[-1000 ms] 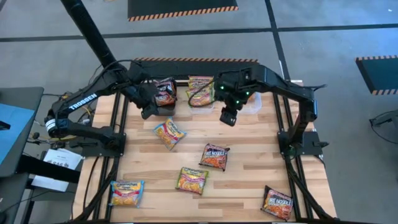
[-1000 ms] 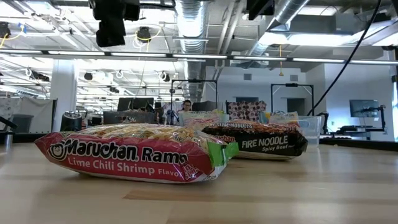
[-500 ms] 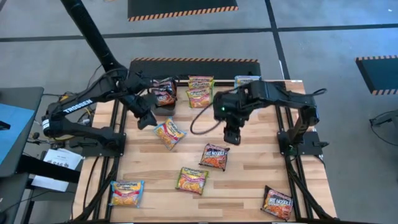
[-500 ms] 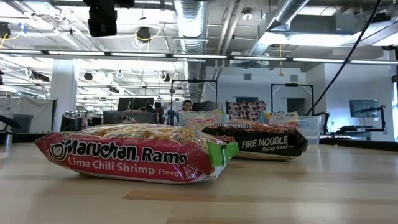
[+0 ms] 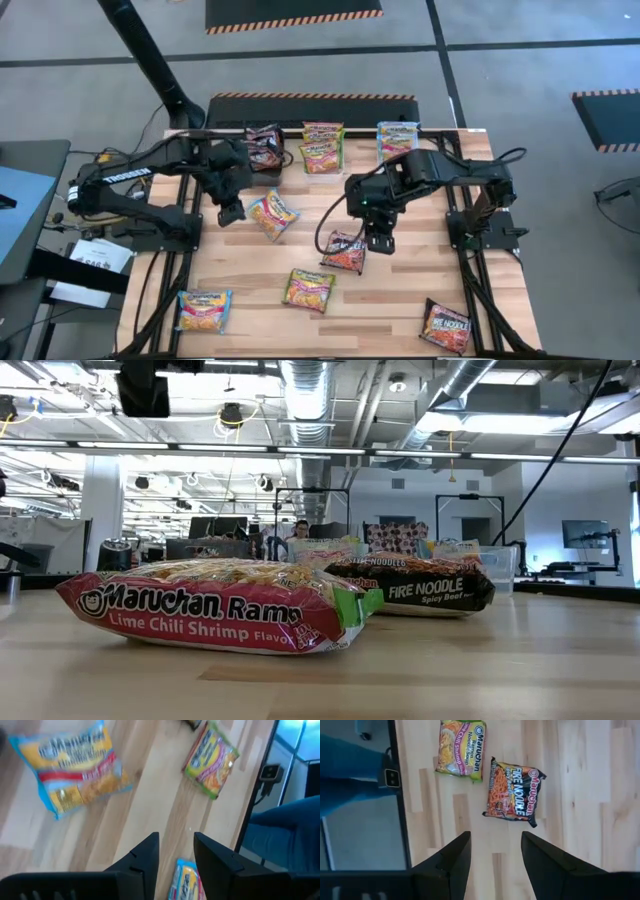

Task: Sort Maruchan noodles
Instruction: Put the blue noodle pack into the right transparent bin

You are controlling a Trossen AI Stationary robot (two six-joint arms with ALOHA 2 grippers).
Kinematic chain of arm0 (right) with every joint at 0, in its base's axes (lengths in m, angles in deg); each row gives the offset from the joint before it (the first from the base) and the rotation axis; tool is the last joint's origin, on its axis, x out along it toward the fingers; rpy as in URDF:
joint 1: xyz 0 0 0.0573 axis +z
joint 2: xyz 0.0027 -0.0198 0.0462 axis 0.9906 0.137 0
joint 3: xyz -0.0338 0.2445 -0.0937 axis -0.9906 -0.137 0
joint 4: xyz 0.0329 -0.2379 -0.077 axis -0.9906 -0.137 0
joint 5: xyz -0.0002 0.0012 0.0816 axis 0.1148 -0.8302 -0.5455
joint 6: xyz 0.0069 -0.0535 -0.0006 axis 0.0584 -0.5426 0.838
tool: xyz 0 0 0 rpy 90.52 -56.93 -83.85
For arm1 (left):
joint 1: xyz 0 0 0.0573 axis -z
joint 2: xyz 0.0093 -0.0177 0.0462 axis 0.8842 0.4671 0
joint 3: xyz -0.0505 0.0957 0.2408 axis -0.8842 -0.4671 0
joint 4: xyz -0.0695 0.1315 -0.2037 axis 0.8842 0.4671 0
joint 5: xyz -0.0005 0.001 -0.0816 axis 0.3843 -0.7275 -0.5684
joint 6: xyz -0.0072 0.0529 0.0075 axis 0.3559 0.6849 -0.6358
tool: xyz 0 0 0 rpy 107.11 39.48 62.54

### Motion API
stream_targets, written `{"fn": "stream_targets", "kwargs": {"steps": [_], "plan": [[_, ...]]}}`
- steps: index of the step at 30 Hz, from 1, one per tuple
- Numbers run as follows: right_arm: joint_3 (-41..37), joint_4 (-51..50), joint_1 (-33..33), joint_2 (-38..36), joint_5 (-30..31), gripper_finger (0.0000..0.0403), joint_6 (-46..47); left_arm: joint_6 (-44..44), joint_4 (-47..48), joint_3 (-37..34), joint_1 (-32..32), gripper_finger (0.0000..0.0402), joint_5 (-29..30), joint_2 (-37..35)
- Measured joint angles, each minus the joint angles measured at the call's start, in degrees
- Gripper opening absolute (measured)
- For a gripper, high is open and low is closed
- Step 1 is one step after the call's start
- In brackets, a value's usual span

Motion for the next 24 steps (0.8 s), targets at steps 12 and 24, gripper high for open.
{"fn": "stream_targets", "kwargs": {"steps": [12,24], "plan": [[0.0,0.24,2.49,0.02,2.29,0.0199,0.98,5.02,-2.95,-4.81,2.95,0.0162,16.79,-0.02],[0.0,1.73,0.67,0.04,6.55,0.0199,-0.67,29.03,-18.44,-6.72,0.95,0.0162,18.39,3.89]]}}
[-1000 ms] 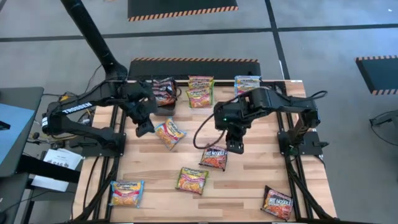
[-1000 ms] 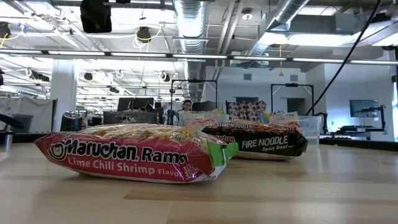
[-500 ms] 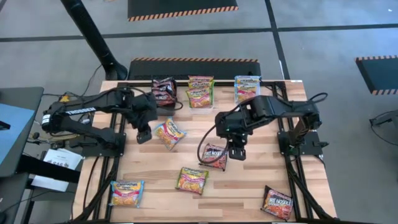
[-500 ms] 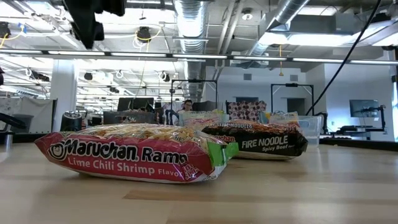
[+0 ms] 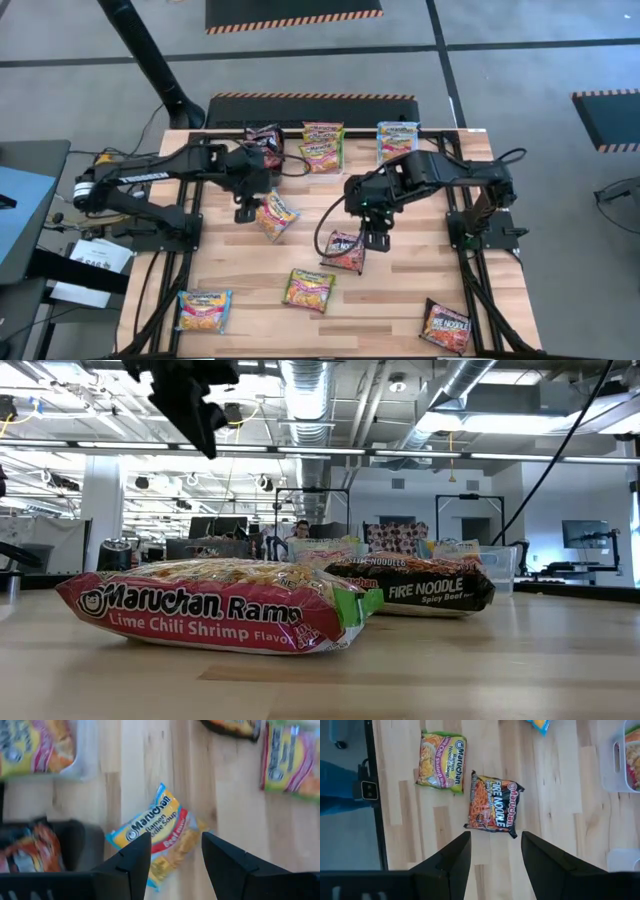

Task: Sort Maruchan noodles
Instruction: Put the blue noodle pack into the right transparent bin

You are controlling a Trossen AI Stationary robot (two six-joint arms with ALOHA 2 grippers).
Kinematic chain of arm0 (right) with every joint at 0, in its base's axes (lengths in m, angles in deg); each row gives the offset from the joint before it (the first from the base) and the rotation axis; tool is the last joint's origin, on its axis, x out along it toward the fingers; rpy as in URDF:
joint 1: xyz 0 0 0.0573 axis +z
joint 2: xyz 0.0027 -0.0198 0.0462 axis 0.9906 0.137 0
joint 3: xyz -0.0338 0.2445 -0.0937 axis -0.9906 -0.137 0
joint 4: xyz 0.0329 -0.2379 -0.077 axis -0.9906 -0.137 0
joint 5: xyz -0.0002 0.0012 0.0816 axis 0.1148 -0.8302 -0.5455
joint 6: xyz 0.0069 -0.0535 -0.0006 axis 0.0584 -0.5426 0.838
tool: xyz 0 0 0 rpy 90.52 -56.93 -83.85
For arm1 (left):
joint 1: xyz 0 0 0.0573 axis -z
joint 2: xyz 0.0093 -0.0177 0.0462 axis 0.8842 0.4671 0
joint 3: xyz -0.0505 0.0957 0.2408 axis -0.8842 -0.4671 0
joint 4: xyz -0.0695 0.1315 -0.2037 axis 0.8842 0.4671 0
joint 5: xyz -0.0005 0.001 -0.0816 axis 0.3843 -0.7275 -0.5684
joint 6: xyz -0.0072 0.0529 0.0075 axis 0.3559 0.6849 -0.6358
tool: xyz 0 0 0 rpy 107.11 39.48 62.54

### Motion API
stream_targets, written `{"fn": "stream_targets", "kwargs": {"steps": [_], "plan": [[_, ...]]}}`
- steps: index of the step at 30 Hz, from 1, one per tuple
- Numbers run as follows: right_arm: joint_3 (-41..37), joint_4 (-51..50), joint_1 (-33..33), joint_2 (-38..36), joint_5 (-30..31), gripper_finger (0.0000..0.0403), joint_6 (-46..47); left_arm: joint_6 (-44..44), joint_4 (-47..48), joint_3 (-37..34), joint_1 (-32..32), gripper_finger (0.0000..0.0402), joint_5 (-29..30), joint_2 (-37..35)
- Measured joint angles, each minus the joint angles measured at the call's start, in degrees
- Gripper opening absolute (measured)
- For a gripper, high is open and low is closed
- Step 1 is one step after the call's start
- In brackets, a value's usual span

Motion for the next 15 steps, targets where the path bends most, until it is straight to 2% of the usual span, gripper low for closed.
{"fn": "stream_targets", "kwargs": {"steps": [6,15], "plan": [[-0.02,0.1,-2.18,0.0,-0.01,0.0199,-2.44,12.44,-0.91,0.04,-1.89,0.0162,-0.27,6.87],[-0.02,0.22,-8.15,0.0,-0.01,0.0199,-2.35,20.59,-2.26,0.66,-4.67,0.0162,-0.31,19.26]]}}
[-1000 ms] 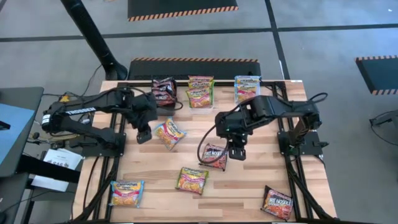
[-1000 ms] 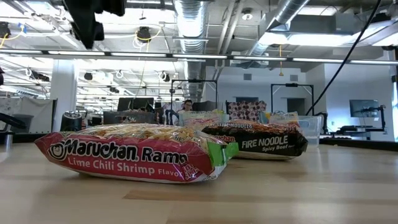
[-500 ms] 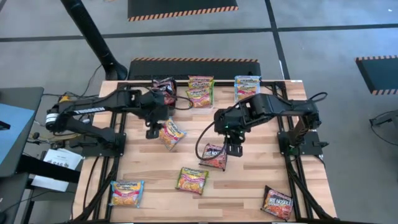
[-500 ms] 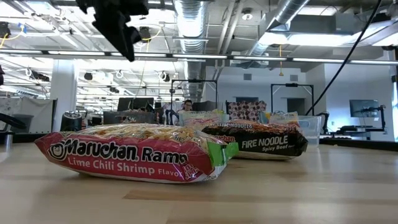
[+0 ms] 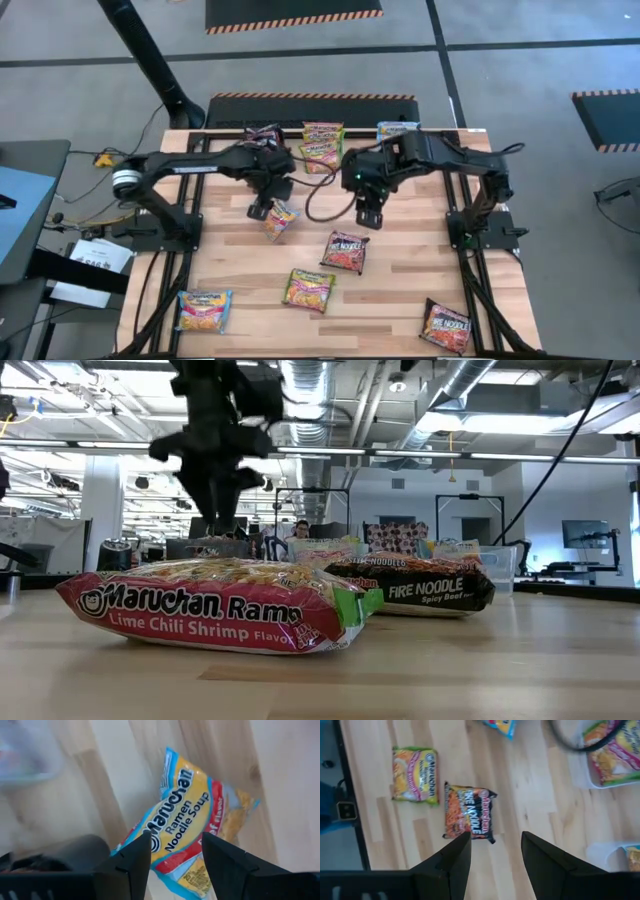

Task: Sort Maruchan noodles
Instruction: Put the blue noodle pack into the right transparent bin

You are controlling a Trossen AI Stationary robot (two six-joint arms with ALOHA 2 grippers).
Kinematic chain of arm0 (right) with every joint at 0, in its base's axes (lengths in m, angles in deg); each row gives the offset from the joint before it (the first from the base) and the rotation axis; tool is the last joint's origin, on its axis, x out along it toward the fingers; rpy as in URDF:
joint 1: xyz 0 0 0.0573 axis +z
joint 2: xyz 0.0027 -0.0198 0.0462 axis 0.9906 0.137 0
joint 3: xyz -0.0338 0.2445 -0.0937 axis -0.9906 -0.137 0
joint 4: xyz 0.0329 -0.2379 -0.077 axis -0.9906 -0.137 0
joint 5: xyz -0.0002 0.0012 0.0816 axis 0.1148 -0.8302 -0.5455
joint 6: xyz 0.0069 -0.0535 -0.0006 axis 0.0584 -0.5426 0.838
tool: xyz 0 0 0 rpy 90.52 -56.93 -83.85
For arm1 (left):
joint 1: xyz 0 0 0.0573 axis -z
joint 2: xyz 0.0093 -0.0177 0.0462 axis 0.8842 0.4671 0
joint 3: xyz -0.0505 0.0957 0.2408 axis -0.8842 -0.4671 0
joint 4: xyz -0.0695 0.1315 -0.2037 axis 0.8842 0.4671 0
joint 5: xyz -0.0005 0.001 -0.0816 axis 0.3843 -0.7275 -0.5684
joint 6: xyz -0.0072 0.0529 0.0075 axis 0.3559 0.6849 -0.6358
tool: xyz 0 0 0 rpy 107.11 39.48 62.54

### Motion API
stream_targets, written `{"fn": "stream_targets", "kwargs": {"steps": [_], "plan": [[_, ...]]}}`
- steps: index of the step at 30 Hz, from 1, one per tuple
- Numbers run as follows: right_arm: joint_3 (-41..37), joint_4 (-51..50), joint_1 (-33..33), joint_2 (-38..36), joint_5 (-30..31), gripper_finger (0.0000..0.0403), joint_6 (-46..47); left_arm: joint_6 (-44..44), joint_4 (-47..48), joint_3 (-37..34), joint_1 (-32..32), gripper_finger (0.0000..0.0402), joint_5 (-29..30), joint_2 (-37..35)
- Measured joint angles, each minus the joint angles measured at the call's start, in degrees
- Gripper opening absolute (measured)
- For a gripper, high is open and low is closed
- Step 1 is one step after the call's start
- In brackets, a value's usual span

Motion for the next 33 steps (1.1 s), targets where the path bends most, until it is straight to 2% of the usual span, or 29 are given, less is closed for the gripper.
{"fn": "stream_targets", "kwargs": {"steps": [5,8,13,27,30,33], "plan": [[0.0,0.11,-2.35,0.0,0.0,0.0198,0.04,3.84,-0.12,0.0,-0.61,0.0162,-0.12,4.46],[0.0,0.32,-3.34,0.0,0.0,0.0198,0.04,3.71,-0.07,0.0,-0.64,0.0162,-2.24,6.1],[0.0,0.67,-5.21,0.0,0.0,0.0198,0.04,1.09,0.26,0.02,-0.46,0.0162,-5.93,8.5],[0.0,1.25,-6.73,0.0,0.0,0.0198,0.0,-9.61,-1.67,-1.25,-0.2,0.0162,-5.41,15.13],[0.0,1.31,-6.73,0.0,0.0,0.0198,0.0,-9.71,-1.97,-1.27,-0.17,0.0146,-5.82,15.19],[0.0,1.49,-6.73,0.0,0.0,0.0198,0.0,-10.02,-2.39,-1.38,-0.15,0.0107,-6.69,15.17]]}}
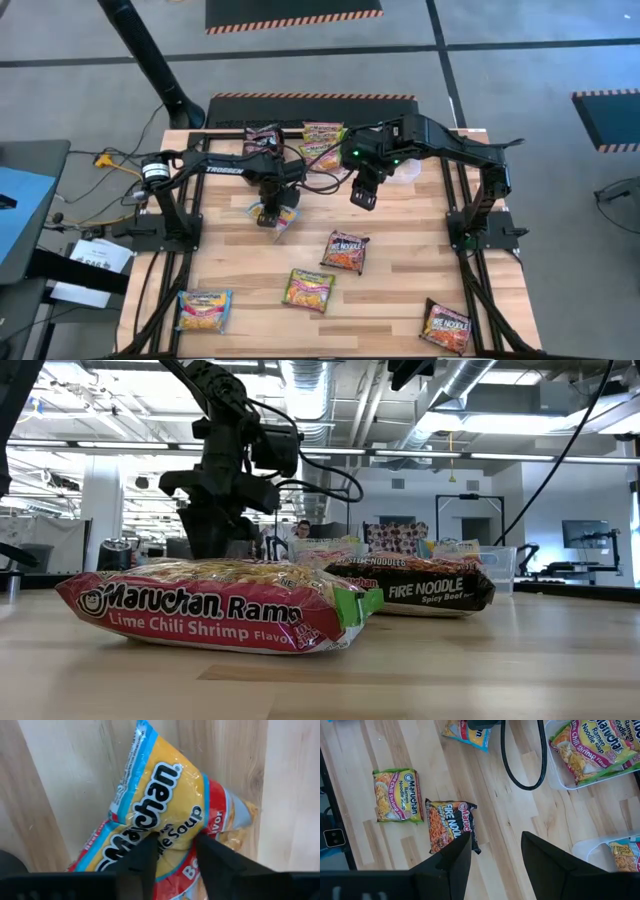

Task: Sort Maruchan noodles
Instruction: Put the blue noodle pack into the right transparent bin

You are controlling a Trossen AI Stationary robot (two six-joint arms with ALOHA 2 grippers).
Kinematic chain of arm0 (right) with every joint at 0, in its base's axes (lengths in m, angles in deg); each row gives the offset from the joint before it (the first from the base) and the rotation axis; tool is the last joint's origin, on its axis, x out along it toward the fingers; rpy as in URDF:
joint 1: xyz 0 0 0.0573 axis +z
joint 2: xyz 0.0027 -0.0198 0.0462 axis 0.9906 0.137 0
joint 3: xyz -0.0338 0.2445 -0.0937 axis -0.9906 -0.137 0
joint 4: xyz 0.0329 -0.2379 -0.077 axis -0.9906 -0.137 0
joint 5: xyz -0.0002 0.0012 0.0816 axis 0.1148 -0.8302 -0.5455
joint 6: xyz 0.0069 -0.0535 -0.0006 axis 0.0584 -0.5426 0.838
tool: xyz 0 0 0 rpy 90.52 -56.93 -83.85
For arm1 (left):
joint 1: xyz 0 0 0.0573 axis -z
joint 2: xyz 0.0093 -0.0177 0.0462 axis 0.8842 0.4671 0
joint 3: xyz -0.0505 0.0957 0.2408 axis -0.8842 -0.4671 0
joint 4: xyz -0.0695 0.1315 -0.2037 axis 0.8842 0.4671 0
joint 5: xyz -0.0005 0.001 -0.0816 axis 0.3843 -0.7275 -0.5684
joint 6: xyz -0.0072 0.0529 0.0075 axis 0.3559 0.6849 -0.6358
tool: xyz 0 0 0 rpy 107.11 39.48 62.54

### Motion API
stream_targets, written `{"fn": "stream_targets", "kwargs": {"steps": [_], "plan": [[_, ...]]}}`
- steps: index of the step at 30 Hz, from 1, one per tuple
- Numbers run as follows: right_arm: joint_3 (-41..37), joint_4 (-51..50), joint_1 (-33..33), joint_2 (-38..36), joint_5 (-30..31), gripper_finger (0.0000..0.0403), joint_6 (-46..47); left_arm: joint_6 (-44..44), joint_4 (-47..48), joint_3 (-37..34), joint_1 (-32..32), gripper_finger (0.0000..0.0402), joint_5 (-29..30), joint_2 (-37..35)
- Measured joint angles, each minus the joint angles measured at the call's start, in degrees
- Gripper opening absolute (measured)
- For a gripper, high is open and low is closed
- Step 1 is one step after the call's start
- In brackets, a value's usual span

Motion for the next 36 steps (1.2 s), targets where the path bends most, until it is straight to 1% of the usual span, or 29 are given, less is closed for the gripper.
{"fn": "stream_targets", "kwargs": {"steps": [5,7,14,18,20,30,36], "plan": [[0.0,0.02,0.0,0.0,0.0,0.0198,0.04,1.14,0.49,-0.07,0.33,0.0019,-2.1,0.0],[0.0,0.02,0.0,0.0,0.0,0.0198,0.04,1.34,2.27,0.26,0.37,0.0007,-2.79,0.08],[0.0,0.54,0.0,0.0,0.0,0.0198,0.83,3.24,6.19,3.08,0.48,0.0,-4.54,-0.75],[0.0,0.55,0.0,0.0,0.0,0.0198,2.12,3.29,8.3,4.5,0.56,0.0001,-8.86,-2.51],[0.0,0.52,0.0,0.0,0.0,0.0198,2.12,3.29,8.46,4.64,0.66,0.0001,-9.84,-3.67],[0.0,0.59,0.0,0.0,-0.04,0.0198,2.87,2.57,9.61,4.76,0.98,0.0001,-8.54,-5.11],[0.0,2.68,-0.05,0.0,-0.97,0.0198,4.08,3.59,10.14,4.79,1.04,0.0,-8.58,-9.1]]}}
